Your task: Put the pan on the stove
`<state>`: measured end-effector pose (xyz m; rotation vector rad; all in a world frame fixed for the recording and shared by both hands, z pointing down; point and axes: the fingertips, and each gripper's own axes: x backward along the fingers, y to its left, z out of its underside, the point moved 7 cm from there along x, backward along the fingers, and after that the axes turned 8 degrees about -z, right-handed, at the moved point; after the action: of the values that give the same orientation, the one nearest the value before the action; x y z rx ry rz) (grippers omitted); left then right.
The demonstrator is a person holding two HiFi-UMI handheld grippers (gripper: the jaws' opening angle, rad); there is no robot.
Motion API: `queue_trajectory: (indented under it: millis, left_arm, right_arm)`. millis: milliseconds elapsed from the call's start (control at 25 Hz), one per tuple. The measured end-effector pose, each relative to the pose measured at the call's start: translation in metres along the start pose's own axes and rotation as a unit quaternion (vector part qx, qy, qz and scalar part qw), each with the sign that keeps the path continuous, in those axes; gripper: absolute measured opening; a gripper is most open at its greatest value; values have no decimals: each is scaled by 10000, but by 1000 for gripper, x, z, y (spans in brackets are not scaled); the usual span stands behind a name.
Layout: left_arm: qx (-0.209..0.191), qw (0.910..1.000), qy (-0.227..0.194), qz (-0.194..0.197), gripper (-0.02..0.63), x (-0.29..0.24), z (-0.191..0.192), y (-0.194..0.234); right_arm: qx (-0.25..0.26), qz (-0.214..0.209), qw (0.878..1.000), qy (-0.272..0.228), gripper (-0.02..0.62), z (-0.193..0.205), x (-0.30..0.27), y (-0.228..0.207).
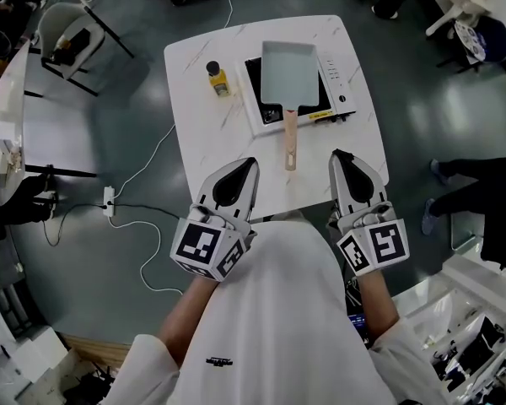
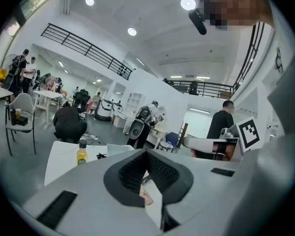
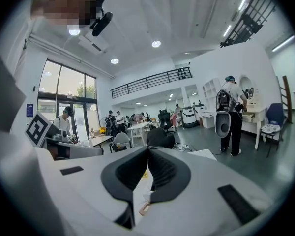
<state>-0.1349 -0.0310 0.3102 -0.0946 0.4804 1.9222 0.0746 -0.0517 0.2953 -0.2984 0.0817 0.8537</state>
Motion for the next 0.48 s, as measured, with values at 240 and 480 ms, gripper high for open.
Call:
queue_trajectory:
  millis: [240, 480]
  left_arm:
    - [39, 10000, -16, -54, 2, 1, 2, -1]
    - [30, 10000, 27, 9, 2, -1, 0, -6]
  right_arm:
    - [-72, -168, 9998, -106, 5, -4, -3, 1]
    - [-32, -182, 9997, -137, 5, -8, -4, 1]
